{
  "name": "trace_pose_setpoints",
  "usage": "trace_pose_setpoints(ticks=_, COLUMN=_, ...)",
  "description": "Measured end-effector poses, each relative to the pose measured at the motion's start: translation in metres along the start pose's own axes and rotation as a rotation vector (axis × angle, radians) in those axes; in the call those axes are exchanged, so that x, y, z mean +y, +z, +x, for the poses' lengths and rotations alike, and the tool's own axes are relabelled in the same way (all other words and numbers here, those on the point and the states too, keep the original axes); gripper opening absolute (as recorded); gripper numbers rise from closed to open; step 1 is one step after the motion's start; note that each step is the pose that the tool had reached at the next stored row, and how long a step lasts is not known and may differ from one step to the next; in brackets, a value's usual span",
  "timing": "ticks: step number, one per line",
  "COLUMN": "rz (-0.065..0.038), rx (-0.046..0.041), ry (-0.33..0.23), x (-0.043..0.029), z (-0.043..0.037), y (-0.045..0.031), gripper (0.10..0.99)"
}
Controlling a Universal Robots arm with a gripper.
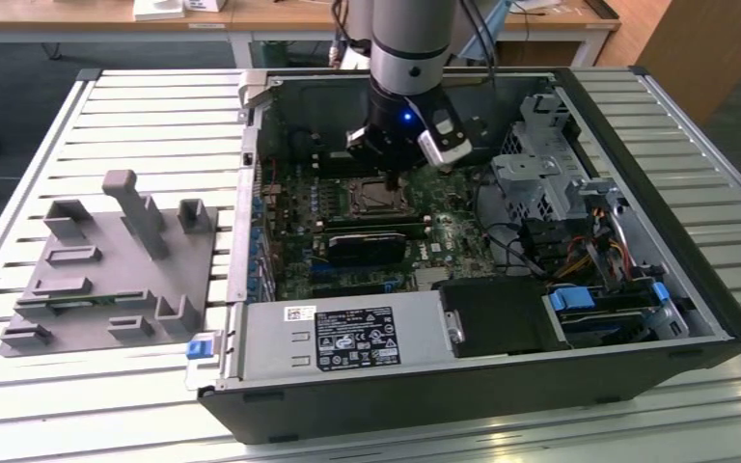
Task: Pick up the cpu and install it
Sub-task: 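Install the second cpu locking lever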
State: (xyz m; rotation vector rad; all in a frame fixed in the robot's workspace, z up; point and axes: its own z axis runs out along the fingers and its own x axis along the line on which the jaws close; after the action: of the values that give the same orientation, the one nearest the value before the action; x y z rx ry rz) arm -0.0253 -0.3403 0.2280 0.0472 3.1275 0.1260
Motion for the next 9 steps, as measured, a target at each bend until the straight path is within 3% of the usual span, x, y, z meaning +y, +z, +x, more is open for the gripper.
trace_pose_setpoints(ticks=9, rz=0.0, rx=0.0, ry=0.0, x=-0.0171, z=-0.0005, y=-0.0005, gripper=0.106)
